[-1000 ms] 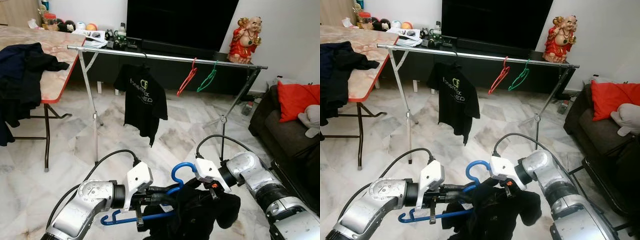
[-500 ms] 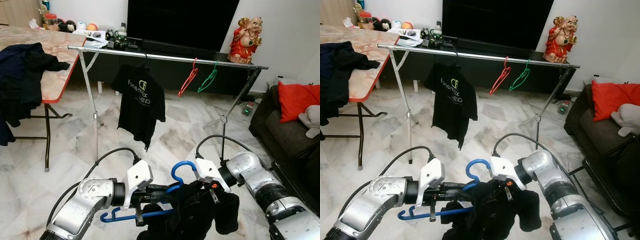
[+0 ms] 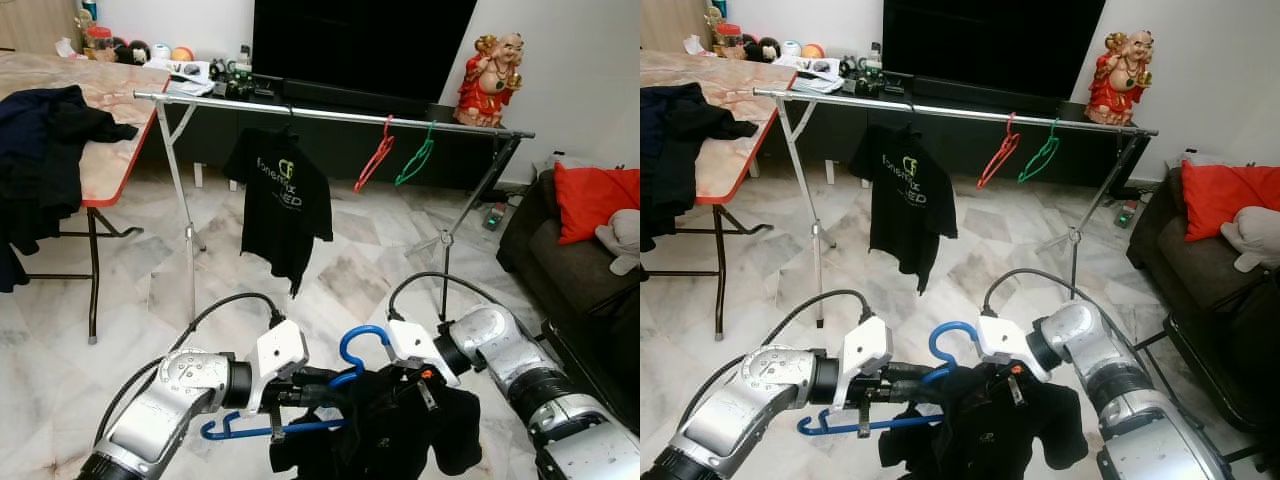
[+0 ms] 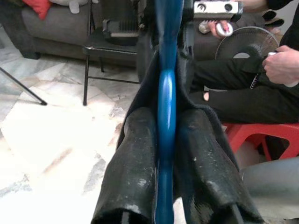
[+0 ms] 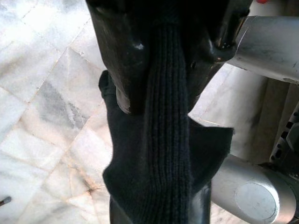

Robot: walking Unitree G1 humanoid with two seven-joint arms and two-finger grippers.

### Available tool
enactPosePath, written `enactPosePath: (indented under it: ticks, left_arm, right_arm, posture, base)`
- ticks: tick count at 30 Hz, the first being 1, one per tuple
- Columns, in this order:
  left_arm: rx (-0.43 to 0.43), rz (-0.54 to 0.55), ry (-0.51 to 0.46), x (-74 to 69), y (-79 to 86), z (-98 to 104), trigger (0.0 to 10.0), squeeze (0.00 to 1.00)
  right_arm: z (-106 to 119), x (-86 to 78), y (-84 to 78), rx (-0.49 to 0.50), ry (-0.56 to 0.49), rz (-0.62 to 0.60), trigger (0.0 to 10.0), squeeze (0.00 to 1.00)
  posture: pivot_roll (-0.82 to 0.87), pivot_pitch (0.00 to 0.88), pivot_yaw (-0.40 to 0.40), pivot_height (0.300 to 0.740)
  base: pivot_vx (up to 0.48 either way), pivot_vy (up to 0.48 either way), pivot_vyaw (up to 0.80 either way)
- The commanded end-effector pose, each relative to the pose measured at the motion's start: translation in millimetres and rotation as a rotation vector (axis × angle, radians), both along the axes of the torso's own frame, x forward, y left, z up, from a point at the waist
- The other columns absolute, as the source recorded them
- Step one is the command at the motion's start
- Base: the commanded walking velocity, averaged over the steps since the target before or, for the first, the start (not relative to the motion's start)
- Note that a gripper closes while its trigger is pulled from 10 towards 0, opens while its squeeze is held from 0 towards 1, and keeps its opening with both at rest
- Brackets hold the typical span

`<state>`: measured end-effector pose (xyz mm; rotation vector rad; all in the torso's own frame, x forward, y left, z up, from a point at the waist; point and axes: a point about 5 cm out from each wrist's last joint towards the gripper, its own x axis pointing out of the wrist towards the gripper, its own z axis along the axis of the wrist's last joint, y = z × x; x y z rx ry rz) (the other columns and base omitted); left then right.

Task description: Hang hanger

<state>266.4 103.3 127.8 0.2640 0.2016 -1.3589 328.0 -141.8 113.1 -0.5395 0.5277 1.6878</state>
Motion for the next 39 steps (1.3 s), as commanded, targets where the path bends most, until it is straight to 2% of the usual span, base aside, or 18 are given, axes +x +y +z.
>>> enactPosePath:
  ticks: [1,6,15,18,19,21,22,23,25,27,28,30,32,34,35,36,37,39]
  left_arm:
    - [0.025,-0.033,-0.031,0.8,-1.6,4.8,10.0,1.0]
    - [0.082,-0.032,-0.033,0.7,7.9,1.8,10.0,1.0]
    - [0.128,-0.015,-0.024,-0.6,27.5,3.0,10.0,1.0]
    - [0.137,0.096,-0.057,8.1,45.6,6.2,10.0,1.0]
    - [0.137,0.096,-0.057,8.1,45.6,6.2,10.0,1.0]
    - [0.139,0.196,-0.073,12.6,63.5,6.6,10.0,1.0]
    - [0.139,0.196,-0.073,12.6,63.5,6.6,10.0,1.0]
    - [0.138,0.253,-0.076,13.0,74.5,6.2,10.0,1.0]
    - [0.136,0.283,-0.075,12.0,81.3,6.1,10.0,1.0]
    - [0.107,0.385,-0.067,10.5,96.6,5.2,10.0,1.0]
    - [0.107,0.385,-0.067,10.5,96.6,5.2,10.0,1.0]
    - [0.089,0.483,-0.068,8.3,110.6,1.1,10.0,1.0]
    - [0.088,0.51,-0.075,7.9,113.7,-0.2,10.0,1.0]
    - [0.088,0.61,-0.103,8.4,123.4,-6.9,10.0,1.0]
    - [0.08,0.706,-0.1,7.8,131.9,-14.6,10.0,0.0]
    - [0.069,0.75,-0.089,6.8,134.6,-19.1,10.0,0.0]
    - [0.069,0.75,-0.089,6.8,134.6,-19.1,10.0,0.0]
    - [0.027,0.83,-0.049,1.8,136.9,-31.8,10.0,0.0]
  right_arm:
    - [3.5,2.2,-4.9,-0.025,-0.029,0.0,0.0,0.0]
    - [0.7,1.8,-7.8,-0.058,-0.041,-0.004,0.0,0.0]
    - [-5.9,-1.2,-11.8,-0.108,-0.049,0.006,0.0,0.0]
    - [-4.1,0.4,-16.8,-0.127,-0.068,-0.009,0.0,0.0]
    - [-4.1,0.4,-16.8,-0.127,-0.068,-0.009,0.0,0.0]
    - [0.0,3.5,-21.6,-0.131,-0.086,-0.038,0.0,0.0]
    - [0.0,3.5,-21.6,-0.131,-0.086,-0.038,0.0,0.0]
    - [1.6,4.7,-24.4,-0.134,-0.095,-0.051,0.0,0.0]
    - [2.4,5.1,-26.3,-0.137,-0.099,-0.058,0.0,0.0]
    - [4.8,6.4,-31.0,-0.141,-0.113,-0.075,0.0,0.0]
    - [4.8,6.4,-31.0,-0.141,-0.113,-0.075,0.0,0.0]
    - [13.3,10.4,-34.1,-0.124,-0.143,-0.093,0.0,0.0]
    - [16.5,12.1,-34.6,-0.116,-0.155,-0.101,0.0,0.0]
    - [28.7,19.2,-36.5,-0.091,-0.208,-0.147,0.0,0.0]
    - [40.1,25.0,-38.7,-0.067,-0.251,-0.184,0.0,0.0]
    - [45.3,26.9,-40.4,-0.061,-0.272,-0.192,0.0,0.0]
    - [45.3,26.9,-40.4,-0.061,-0.272,-0.192,0.0,0.0]
    - [56.7,30.4,-43.9,-0.047,-0.317,-0.204,0.0,0.0]
  posture:
    - [0.2,0.0,-0.192,0.74]
    - [0.2,0.0,-0.19,0.74]
    - [0.2,0.0,-0.186,0.74]
    - [0.2,0.0,-0.188,0.74]
    - [0.2,0.0,-0.188,0.74]
    - [0.2,0.0,-0.19,0.74]
    - [0.2,0.0,-0.19,0.74]
    - [0.2,0.0,-0.191,0.74]
    - [0.2,0.0,-0.192,0.74]
    - [0.2,0.0,-0.194,0.74]
    - [0.2,0.0,-0.194,0.74]
    - [0.2,0.0,-0.195,0.74]
    - [0.2,0.0,-0.196,0.74]
    - [0.2,0.0,-0.198,0.74]
    - [0.2,0.0,-0.196,0.74]
    - [0.2,0.0,-0.198,0.74]
    - [0.2,0.0,-0.198,0.74]
    - [0.2,0.0,-0.2,0.74]
  base:
    - [0.0,0.0,0.0]
    - [0.0,0.0,0.0]
    - [0.0,0.0,0.0]
    - [0.0,0.0,0.0]
    - [0.0,0.0,0.0]
    - [0.0,0.0,0.0]
    - [0.0,0.0,0.0]
    - [0.0,0.0,0.0]
    - [0.0,0.0,0.0]
    - [0.0,0.0,0.0]
    - [0.0,0.0,0.0]
    - [0.0,0.0,0.0]
    - [0.0,0.0,0.0]
    - [0.0,0.0,0.0]
    - [0.0,0.0,0.0]
    - [0.0,0.0,0.0]
    - [0.0,0.0,0.0]
    - [0.0,0.0,0.0]
